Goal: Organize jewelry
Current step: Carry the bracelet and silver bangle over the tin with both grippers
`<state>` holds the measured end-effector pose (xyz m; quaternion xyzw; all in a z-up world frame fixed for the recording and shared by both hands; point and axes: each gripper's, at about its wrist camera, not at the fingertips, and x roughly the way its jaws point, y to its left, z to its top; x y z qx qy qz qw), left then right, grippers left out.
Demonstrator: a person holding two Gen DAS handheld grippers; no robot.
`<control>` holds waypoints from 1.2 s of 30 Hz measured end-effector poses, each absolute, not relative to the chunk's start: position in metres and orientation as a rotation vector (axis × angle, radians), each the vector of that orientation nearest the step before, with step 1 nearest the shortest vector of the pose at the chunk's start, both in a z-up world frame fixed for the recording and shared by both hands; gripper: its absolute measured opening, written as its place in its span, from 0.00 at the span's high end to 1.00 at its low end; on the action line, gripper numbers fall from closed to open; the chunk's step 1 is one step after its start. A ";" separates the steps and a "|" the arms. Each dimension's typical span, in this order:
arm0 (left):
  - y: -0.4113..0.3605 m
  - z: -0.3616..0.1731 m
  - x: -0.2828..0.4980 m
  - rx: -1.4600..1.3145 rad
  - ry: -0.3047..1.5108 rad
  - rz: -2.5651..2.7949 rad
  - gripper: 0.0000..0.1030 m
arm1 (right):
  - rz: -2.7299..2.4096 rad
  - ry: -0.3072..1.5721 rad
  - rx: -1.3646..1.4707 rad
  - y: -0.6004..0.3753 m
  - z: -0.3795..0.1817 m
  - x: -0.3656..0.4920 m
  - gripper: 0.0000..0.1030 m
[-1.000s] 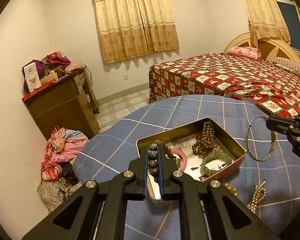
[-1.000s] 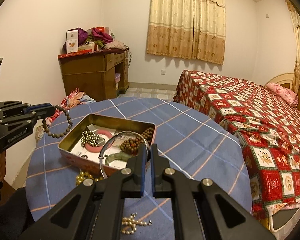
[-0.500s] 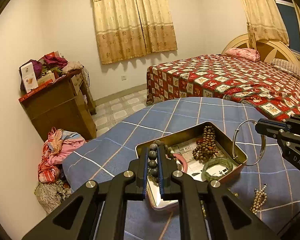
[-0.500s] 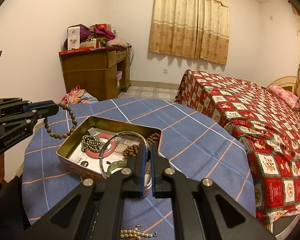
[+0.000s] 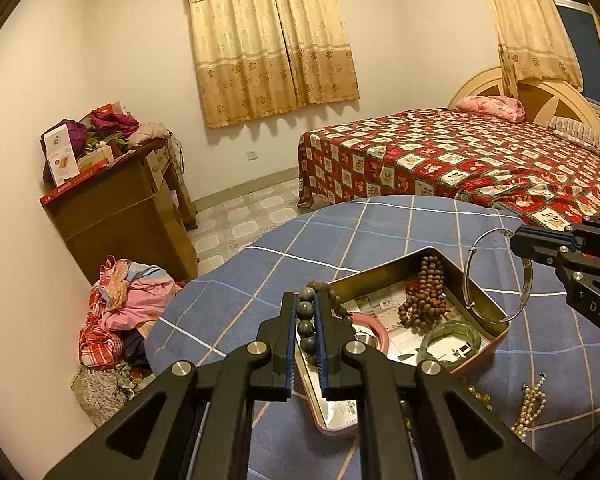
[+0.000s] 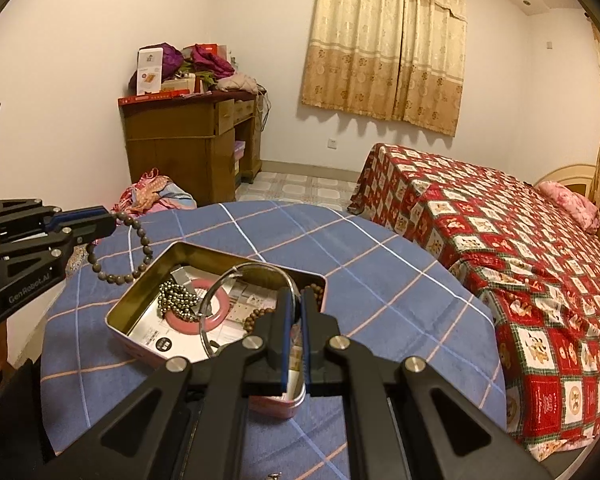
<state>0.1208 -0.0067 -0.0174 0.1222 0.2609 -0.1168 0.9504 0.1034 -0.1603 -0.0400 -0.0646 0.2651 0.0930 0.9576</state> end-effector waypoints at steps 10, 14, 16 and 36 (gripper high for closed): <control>-0.013 -0.024 0.133 0.284 0.540 -0.202 0.93 | 0.187 0.534 -0.147 -0.156 -0.040 0.115 0.94; -0.014 -0.029 0.141 0.294 0.555 -0.197 0.93 | 0.184 0.557 -0.143 -0.156 -0.046 0.125 0.94; -0.015 -0.033 0.145 0.297 0.565 -0.196 0.93 | 0.185 0.571 -0.143 -0.155 -0.050 0.130 0.93; -0.020 -0.067 0.173 0.355 0.642 -0.177 0.92 | 0.179 0.660 -0.199 -0.142 -0.077 0.158 0.93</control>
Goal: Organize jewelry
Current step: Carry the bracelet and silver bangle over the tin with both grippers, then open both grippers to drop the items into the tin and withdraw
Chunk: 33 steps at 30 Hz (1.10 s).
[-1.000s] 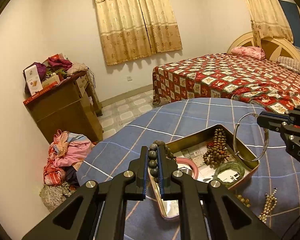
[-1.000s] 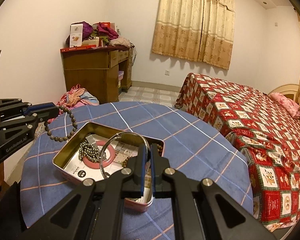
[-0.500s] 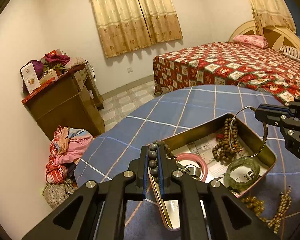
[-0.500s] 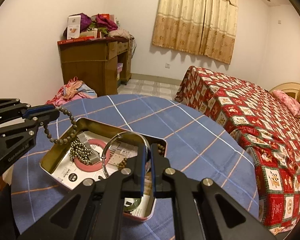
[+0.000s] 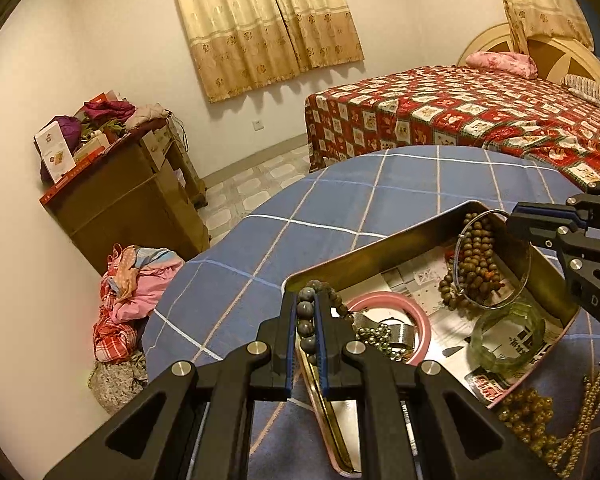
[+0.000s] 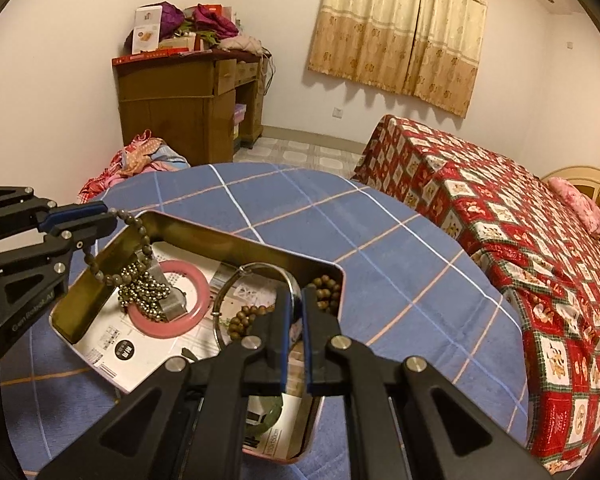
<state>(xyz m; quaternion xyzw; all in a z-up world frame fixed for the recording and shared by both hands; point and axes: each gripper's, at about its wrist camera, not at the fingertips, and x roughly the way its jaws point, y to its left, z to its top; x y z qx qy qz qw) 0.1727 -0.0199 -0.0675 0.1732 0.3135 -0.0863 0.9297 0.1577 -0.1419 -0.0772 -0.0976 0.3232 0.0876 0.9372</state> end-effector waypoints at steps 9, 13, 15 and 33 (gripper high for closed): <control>-0.019 -0.075 0.178 0.368 0.662 -0.172 0.92 | 0.171 0.679 -0.205 -0.142 -0.082 0.163 0.92; -0.020 -0.078 0.179 0.372 0.667 -0.170 0.92 | 0.170 0.684 -0.202 -0.143 -0.084 0.164 0.92; -0.021 -0.080 0.181 0.372 0.672 -0.167 0.92 | 0.172 0.690 -0.197 -0.143 -0.084 0.166 0.92; -0.017 -0.074 0.165 0.420 0.620 -0.092 0.18 | 0.162 0.714 -0.148 -0.152 -0.089 0.160 0.55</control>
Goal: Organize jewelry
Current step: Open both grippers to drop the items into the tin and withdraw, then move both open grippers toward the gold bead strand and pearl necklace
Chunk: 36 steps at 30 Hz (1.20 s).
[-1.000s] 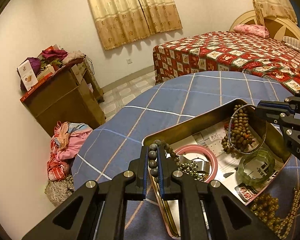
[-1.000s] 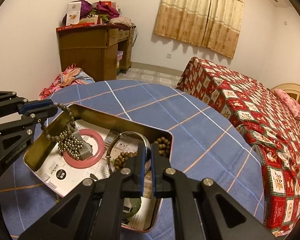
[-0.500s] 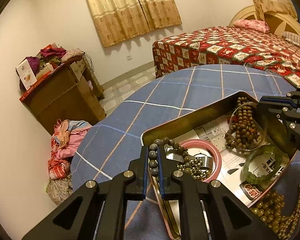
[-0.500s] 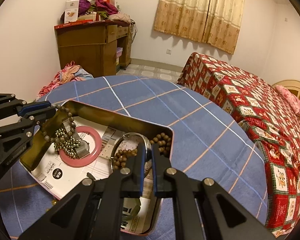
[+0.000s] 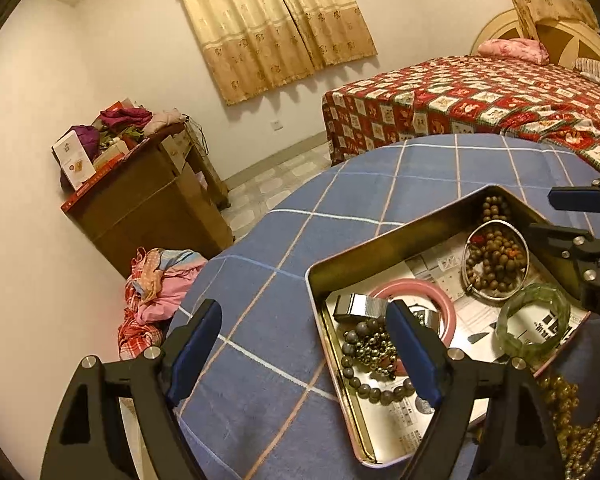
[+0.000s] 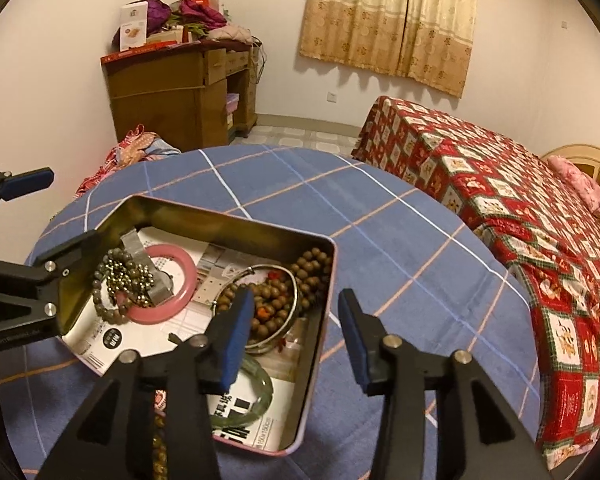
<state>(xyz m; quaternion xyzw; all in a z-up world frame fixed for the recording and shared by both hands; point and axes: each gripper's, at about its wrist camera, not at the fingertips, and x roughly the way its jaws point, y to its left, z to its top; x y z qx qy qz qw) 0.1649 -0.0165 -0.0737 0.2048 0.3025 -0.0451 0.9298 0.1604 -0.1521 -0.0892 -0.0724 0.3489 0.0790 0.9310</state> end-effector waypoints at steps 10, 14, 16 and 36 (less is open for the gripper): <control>-0.017 -0.072 0.159 0.401 0.627 -0.092 0.18 | 0.159 0.697 -0.148 -0.153 -0.083 0.147 0.43; -0.021 -0.072 0.152 0.403 0.632 -0.108 0.18 | 0.156 0.696 -0.153 -0.151 -0.083 0.144 0.40; -0.021 -0.072 0.149 0.402 0.633 -0.109 0.18 | 0.153 0.696 -0.155 -0.151 -0.083 0.142 0.40; -0.015 -0.082 0.072 0.358 0.657 -0.129 0.18 | 0.126 0.715 -0.135 -0.170 -0.092 0.071 0.28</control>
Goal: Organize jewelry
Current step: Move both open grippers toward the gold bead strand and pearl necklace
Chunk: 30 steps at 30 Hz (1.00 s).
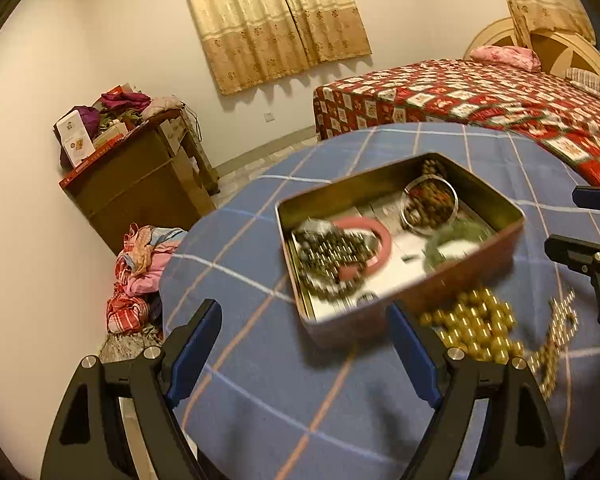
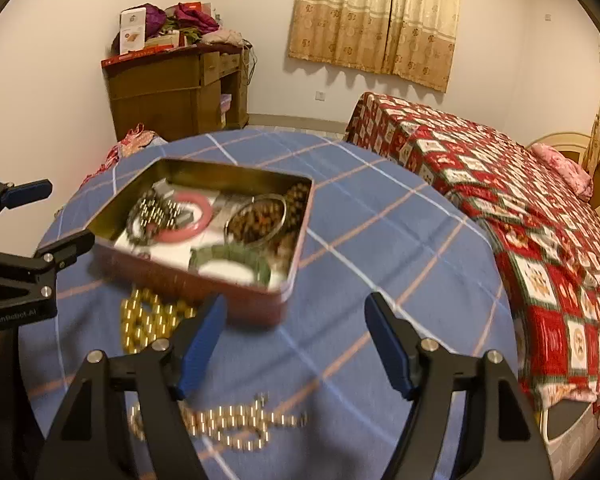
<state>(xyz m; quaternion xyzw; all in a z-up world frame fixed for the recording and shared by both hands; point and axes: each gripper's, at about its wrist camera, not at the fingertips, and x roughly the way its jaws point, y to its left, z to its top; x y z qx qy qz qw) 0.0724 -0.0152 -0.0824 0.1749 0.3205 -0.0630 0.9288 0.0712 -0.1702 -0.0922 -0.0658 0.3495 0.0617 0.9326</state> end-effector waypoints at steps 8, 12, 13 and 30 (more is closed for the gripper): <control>-0.018 -0.102 0.054 0.334 0.697 -0.138 0.18 | 0.138 0.775 -0.163 -0.173 -0.113 0.042 0.28; -0.023 -0.108 0.053 0.342 0.707 -0.153 0.18 | 0.153 0.800 -0.165 -0.173 -0.124 0.039 0.27; -0.024 -0.109 0.053 0.343 0.711 -0.154 0.18 | 0.154 0.803 -0.167 -0.172 -0.126 0.039 0.27; -0.039 -0.104 0.060 0.266 0.712 -0.192 0.18 | 0.020 0.804 -0.028 -0.207 -0.124 0.061 0.26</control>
